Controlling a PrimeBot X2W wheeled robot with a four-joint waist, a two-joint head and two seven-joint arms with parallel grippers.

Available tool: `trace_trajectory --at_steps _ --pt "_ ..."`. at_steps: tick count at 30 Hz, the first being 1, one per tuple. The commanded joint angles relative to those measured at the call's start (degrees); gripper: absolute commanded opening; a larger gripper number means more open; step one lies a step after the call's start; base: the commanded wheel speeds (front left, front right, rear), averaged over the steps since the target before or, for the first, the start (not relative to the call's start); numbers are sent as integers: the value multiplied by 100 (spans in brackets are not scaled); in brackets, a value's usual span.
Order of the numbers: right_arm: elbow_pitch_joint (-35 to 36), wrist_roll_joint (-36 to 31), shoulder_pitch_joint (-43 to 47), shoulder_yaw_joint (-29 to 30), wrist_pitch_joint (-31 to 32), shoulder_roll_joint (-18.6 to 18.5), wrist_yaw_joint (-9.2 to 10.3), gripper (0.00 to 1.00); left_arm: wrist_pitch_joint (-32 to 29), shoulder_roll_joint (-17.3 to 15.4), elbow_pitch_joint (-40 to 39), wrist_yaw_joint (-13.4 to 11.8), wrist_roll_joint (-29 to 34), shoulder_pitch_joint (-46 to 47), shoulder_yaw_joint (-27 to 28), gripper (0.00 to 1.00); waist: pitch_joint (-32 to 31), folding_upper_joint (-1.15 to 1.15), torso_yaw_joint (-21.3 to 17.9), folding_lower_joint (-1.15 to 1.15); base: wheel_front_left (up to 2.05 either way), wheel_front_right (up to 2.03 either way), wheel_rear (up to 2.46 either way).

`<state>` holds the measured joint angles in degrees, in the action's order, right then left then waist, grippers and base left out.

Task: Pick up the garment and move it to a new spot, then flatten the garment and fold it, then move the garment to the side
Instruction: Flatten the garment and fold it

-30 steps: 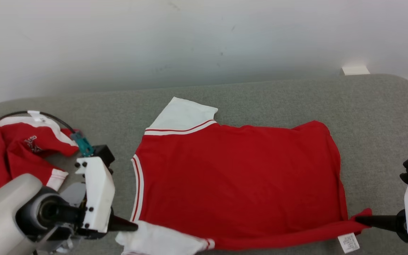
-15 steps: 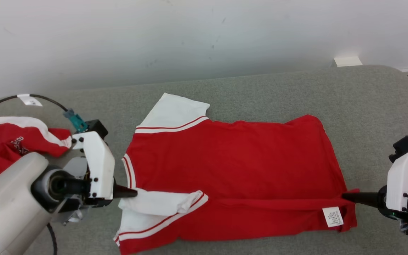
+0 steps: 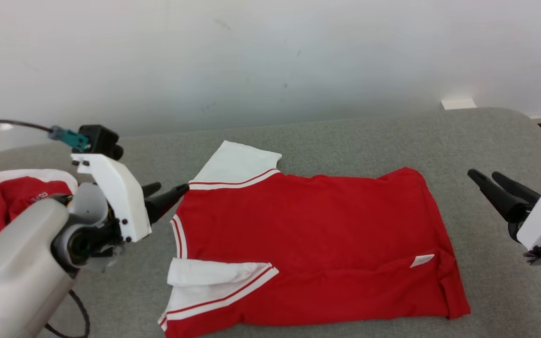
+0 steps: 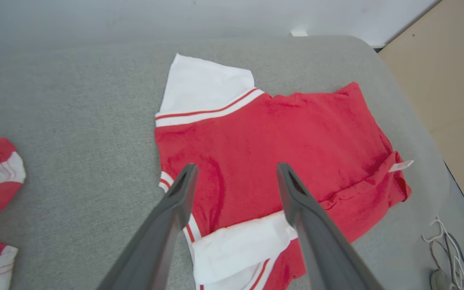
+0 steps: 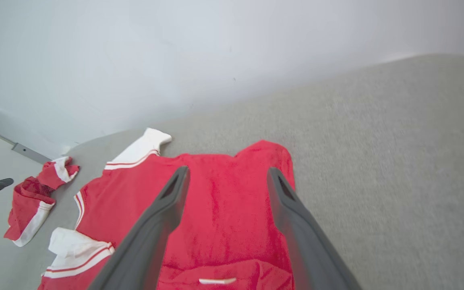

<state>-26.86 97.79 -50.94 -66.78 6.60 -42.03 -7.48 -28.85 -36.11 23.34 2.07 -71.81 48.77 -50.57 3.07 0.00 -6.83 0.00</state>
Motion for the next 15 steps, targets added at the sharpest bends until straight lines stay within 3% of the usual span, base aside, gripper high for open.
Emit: trace_trajectory --at_steps 1,4,7,10,15 --pt "102 -187 259 85 -569 -91 -1 100 498 13 -35 5 173 -218 92 100 -120 0 24 0 0 0 0" --pt "229 -585 544 246 -1776 -182 -1 100 1589 -32 -234 -137 527 -514 275 100 -228 0 34 0 0 0 0" --pt "139 -969 867 574 -2151 -185 -1 100 2525 -46 -521 -401 660 -980 487 100 -305 0 51 0 0 0 0" --pt "9 -1833 1316 1746 -2175 -22 -1 100 3429 -129 -896 -768 950 -1449 654 100 -331 0 59 0 0 0 0" --pt "485 -3540 2761 3911 -2169 753 -1 100 4301 -117 -1527 -1415 1288 -2336 883 100 -271 0 116 0 0 0 0"
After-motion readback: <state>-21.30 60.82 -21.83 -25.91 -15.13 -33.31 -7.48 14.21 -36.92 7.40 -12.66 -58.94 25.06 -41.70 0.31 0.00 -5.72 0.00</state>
